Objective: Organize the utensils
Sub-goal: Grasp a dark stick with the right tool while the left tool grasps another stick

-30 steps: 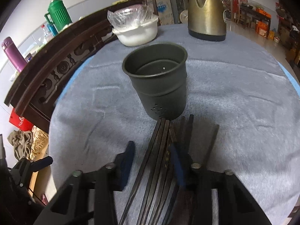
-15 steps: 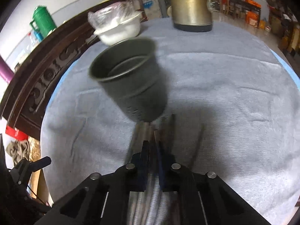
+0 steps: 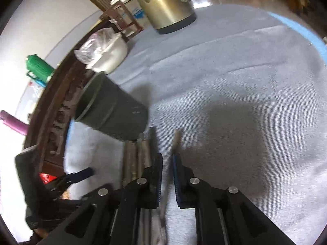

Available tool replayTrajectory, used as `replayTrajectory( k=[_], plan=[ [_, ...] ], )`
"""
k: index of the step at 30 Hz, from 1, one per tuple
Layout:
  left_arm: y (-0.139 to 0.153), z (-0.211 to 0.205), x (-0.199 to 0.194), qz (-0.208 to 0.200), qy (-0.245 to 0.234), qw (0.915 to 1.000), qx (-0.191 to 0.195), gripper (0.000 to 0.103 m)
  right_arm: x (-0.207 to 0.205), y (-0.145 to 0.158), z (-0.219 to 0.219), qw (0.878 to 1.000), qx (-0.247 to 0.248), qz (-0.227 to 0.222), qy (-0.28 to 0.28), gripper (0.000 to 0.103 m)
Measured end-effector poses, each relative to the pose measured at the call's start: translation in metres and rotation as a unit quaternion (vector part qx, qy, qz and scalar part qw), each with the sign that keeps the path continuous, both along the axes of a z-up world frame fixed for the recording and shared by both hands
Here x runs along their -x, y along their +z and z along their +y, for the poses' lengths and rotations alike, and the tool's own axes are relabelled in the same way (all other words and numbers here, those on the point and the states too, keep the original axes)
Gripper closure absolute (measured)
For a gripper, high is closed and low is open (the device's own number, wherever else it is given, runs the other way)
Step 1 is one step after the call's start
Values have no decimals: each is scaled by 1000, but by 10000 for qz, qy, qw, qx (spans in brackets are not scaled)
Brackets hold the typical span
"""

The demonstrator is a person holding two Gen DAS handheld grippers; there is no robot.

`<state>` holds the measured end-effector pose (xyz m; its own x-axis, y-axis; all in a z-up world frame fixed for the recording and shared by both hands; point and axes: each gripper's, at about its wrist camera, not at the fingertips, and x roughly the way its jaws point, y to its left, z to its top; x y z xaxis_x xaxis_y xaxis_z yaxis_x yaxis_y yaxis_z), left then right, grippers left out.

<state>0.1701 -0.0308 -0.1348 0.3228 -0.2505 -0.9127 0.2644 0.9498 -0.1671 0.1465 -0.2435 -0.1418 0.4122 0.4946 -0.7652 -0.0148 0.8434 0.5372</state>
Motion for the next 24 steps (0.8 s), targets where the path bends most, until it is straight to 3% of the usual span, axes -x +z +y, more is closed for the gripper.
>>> replayTrajectory(
  k=[1, 3, 5, 7, 8, 11, 12, 14, 23, 24],
  plan=[
    [0, -4, -2, 9, -24, 10000, -9, 21, 0, -1, 2, 10000, -20, 21, 50, 77],
    [0, -11, -6, -19, -74, 9999, -120, 25, -3, -1, 8, 9999, -106, -13, 131, 39],
    [-1, -17, -9, 53, -142, 9998, -122, 33, -1, -1, 10, 9997, -98, -209, 117, 37],
    [-1, -18, -11, 23, -189, 9997, -128, 36, -5, -5, 16, 9995, 35, -191, 245, 47],
    [1, -17, -17, 7, -210, 9997, -158, 40, -8, -8, 20, 9993, 65, -119, 338, 66],
    [2, -19, -20, -69, -264, 9992, -281, 49, -13, -18, 29, 9983, 263, -6, 515, 72],
    [2, -18, -22, -65, -269, 9992, -282, 51, -14, -20, 32, 9977, 376, 22, 556, 83],
    [3, -15, -24, -53, -288, 9991, -302, 55, -15, -18, 31, 9980, 386, -27, 509, 92],
    [4, -23, -48, -4, -526, 9980, -342, 55, -3, -4, 6, 9995, 111, -225, 187, 95],
    [4, -24, -51, -16, -557, 9978, -362, 60, -1, -1, 5, 9994, 98, -273, 183, 95]
  ],
)
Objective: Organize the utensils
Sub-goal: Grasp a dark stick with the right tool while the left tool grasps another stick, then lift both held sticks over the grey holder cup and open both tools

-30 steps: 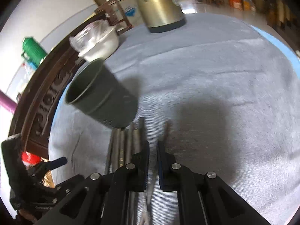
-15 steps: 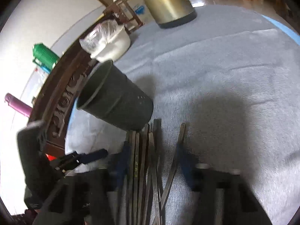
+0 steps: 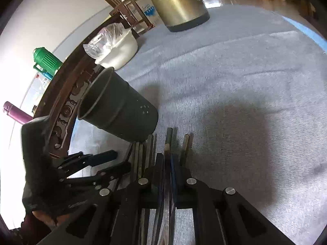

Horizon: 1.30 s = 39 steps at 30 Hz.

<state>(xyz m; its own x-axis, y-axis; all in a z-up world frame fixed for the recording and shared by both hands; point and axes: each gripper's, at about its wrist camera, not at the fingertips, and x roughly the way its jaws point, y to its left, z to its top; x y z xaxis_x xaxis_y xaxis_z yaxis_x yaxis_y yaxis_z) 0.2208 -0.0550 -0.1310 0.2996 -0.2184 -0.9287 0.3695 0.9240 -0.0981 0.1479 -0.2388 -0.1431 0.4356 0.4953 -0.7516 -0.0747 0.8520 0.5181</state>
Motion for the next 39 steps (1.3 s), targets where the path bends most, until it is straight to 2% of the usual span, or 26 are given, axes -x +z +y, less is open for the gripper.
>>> replayTrajectory(
  k=[2, 3, 4, 7, 11, 13, 14, 15, 17, 18, 19, 21, 31, 34, 39],
  plan=[
    [-1, -4, -6, -43, -78, 10000, 7, 71, 2, 2, -2, 10000, -16, 18, -21, 95],
    [-2, -9, -6, -20, -116, 9999, 63, 87, 1, 0, -3, 9999, -102, 89, -15, 92],
    [-3, -8, -6, 71, -156, 9998, 128, 98, 2, 0, -6, 9997, -196, 137, -1, 91],
    [0, -7, 5, 73, -162, 9996, 234, 97, 0, -3, -9, 9990, -286, 338, -73, 88],
    [0, 5, 12, 95, -126, 9992, 357, 97, 3, -6, -6, 9991, -253, 318, -119, 45],
    [2, 12, 13, 78, -91, 9991, 395, 97, 3, -4, 1, 9999, -102, 106, -71, 46],
    [3, 15, 17, 84, -90, 9991, 409, 97, 1, -5, 6, 9998, 75, 155, -20, 53],
    [3, 18, 16, 88, -96, 9991, 411, 97, -2, -9, 10, 9995, 183, 251, 13, 67],
    [5, 27, 18, 92, -49, 9994, 336, 97, -7, -18, 20, 9981, 394, 459, 101, 71],
    [4, 28, 17, 116, -35, 9995, 291, 97, -8, -21, 24, 9970, 566, 503, 153, 80],
    [3, 29, 16, 124, -44, 9996, 261, 97, -7, -19, 25, 9967, 679, 434, 137, 84],
    [4, 32, 13, 129, -50, 9997, 212, 95, -6, -15, 21, 9972, 627, 405, 31, 95],
    [-2, 37, 1, 67, 161, 9987, 487, 97, 12, 12, -4, 9993, 278, 116, -208, 96],
    [17, 48, 21, -207, 175, 9977, 619, 97, 18, 29, -7, 9996, 161, -130, -189, 96],
    [74, 68, 43, -868, 328, 9911, 956, 97, 30, 71, -8, 9964, -61, -809, -263, 96]
  ],
)
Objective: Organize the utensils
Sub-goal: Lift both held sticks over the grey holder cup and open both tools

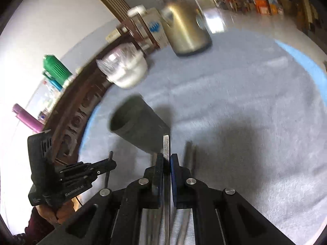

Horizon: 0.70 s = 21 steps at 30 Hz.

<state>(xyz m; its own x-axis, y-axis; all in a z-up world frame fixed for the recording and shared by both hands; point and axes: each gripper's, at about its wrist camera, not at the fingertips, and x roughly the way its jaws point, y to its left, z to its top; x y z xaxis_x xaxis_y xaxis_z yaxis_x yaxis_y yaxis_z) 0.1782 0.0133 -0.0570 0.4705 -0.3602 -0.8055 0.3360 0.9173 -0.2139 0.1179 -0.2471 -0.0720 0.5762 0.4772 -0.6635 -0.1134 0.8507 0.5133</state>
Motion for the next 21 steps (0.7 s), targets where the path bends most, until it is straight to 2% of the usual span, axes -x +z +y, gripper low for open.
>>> replayTrajectory(
  k=[6, 8, 11, 21],
  plan=[
    [77, 23, 38, -991, 277, 9934, 506, 97, 17, 50, 1, 9958, -206, -880, -166, 96],
    [90, 34, 43, -1227, 369, 9897, 633, 97, 20, 63, 4, 9934, -255, -1102, -212, 96],
    [108, 29, 40, -1560, 509, 9830, 823, 97, 21, 80, 6, 9894, -353, -1373, -307, 96],
    [172, 18, 40, -2144, 493, 9719, 840, 97, 8, 145, 13, 9737, -505, -2136, -618, 96]
  ],
)
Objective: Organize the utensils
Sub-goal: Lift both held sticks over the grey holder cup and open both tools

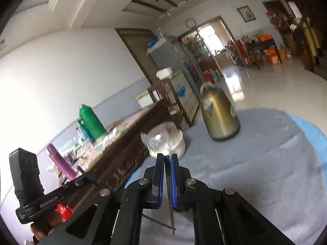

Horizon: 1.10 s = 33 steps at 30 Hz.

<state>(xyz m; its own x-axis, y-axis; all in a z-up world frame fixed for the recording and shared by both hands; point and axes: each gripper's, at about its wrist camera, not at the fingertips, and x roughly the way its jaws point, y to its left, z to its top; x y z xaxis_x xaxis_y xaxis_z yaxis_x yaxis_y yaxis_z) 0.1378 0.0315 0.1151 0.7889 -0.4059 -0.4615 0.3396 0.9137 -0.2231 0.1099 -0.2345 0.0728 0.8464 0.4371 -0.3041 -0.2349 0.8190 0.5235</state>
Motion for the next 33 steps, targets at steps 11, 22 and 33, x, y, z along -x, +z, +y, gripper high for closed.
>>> replayTrajectory(
  k=[11, 22, 33],
  plan=[
    [24, -17, -34, -354, 233, 9991, 25, 97, -29, 31, 5, 9961, 327, -395, -719, 96],
    [-76, -37, -58, 946, 279, 9926, -710, 96, -51, -48, 11, 9963, 407, 694, -291, 94],
    [-94, -26, 2, 843, 691, 9774, -1810, 34, -6, -63, -6, 9979, -203, 619, 8, 28]
  ],
)
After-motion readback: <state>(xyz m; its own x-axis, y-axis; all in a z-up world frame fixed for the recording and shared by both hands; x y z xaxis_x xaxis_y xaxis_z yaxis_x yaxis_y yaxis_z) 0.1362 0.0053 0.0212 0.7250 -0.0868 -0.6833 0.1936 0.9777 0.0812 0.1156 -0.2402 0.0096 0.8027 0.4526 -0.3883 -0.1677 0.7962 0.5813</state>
